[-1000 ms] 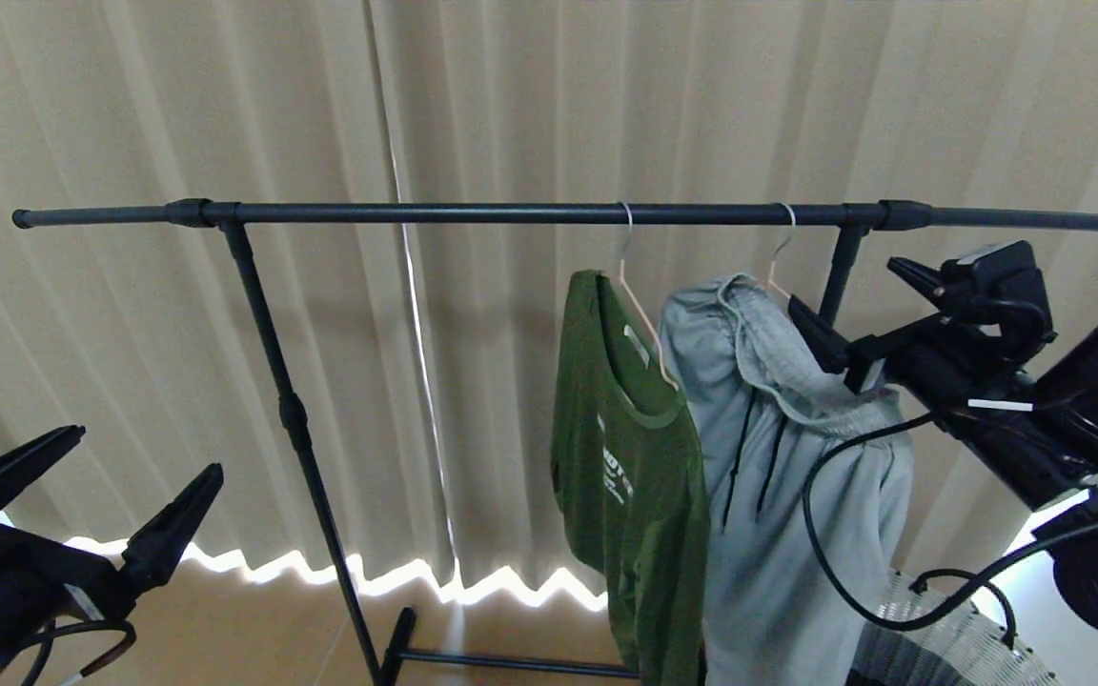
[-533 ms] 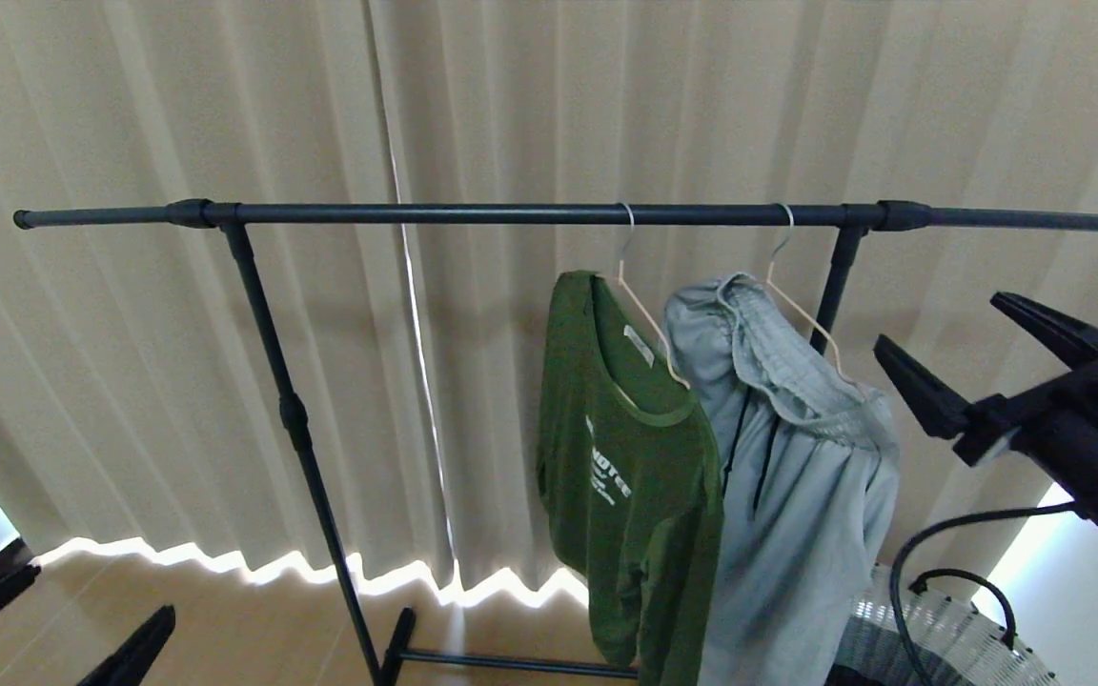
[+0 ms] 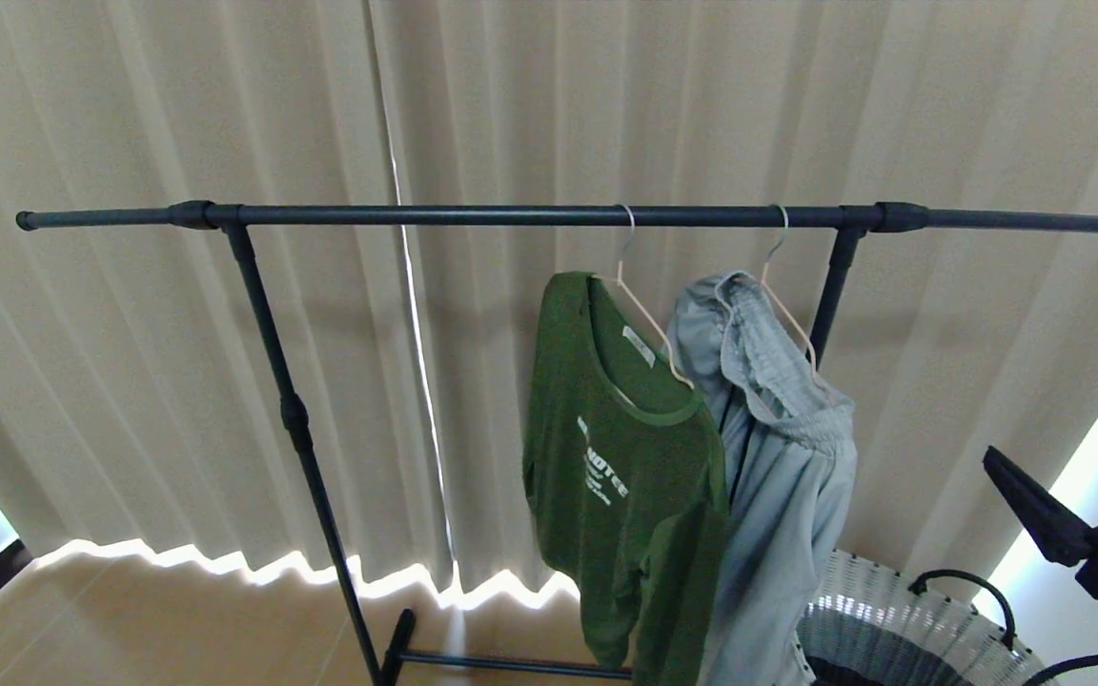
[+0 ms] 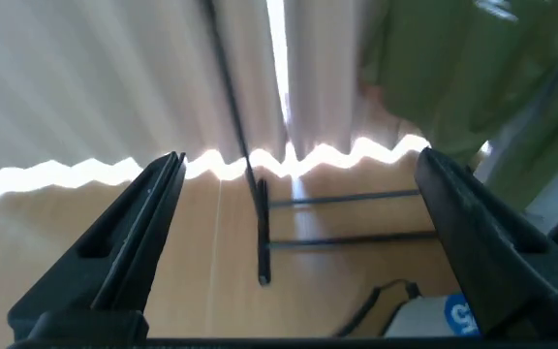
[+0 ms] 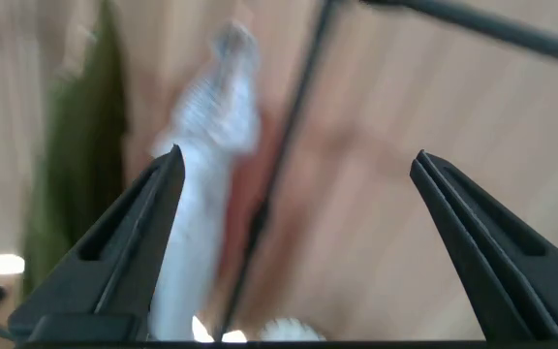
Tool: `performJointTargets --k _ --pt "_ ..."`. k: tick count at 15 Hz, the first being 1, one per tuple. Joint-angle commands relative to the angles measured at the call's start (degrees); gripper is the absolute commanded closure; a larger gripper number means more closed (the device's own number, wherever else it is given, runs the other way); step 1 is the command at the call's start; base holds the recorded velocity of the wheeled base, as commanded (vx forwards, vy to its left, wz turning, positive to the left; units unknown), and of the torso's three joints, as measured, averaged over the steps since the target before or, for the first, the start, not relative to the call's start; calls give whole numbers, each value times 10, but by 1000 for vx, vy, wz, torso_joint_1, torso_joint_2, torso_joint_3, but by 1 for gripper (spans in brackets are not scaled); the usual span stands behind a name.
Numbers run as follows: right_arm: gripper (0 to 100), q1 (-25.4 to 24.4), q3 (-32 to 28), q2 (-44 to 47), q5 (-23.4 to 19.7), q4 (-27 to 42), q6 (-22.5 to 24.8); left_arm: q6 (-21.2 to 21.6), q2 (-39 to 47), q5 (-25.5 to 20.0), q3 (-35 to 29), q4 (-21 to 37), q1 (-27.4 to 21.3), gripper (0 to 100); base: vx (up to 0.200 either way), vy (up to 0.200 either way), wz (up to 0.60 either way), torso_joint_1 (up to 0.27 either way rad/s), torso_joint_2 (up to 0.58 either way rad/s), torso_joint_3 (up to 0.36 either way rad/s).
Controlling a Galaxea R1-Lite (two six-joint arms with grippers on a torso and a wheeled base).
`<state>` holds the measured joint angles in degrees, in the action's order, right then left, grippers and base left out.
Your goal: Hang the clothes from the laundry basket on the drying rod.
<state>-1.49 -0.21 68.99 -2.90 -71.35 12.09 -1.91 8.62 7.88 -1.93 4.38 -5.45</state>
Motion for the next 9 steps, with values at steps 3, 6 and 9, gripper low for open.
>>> performJointTargets --k 3,6,9 --pt "0 24 1 -153 2 127 -2 -5 -31 18 3 -2 4 0 0 0 0 0 0 0" --pt "0 25 -5 -277 2 306 -3 -2 -32 33 3 0 42 0 0 0 0 0 0 0" --pt "0 25 -38 -396 0 505 -3 -2 -35 32 3 0 90 0 0 0 0 0 0 0"
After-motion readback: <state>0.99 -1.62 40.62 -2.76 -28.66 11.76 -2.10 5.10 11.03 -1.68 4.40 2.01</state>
